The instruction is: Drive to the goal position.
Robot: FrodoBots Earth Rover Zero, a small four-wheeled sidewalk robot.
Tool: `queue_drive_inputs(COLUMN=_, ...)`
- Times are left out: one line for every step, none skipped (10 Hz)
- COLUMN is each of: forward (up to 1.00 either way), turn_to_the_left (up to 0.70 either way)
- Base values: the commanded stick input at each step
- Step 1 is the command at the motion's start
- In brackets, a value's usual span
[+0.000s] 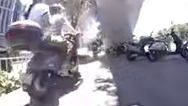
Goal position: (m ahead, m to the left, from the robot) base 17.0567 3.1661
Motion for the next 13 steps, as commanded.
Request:
queue_drive_inputs(forward=0.7, turn_to_the_left=0.0)
queue_drive_inputs(forward=0.7, turn_to_the_left=0.0)
queue_drive_inputs(forward=0.7, turn_to_the_left=0.0)
queue_drive_inputs(forward=0.7, turn_to_the_left=0.0)
queue_drive_inputs(forward=0.7, turn_to_the_left=0.0)
queue_drive_inputs(forward=0.7, turn_to_the_left=0.0)
queue_drive_inputs(forward=0.7, turn_to_the_left=0.0)
queue_drive_inputs(forward=0.7, turn_to_the_left=0.0)
queue_drive_inputs(forward=0.7, turn_to_the_left=0.0)
queue_drive_inputs(forward=0.7, turn_to_the_left=0.0)
queue_drive_inputs(forward=0.7, turn_to_the_left=0.0)
queue_drive_inputs(forward=0.7, turn_to_the_left=0.0)
queue_drive_inputs(forward=0.7, turn_to_the_left=0.0)
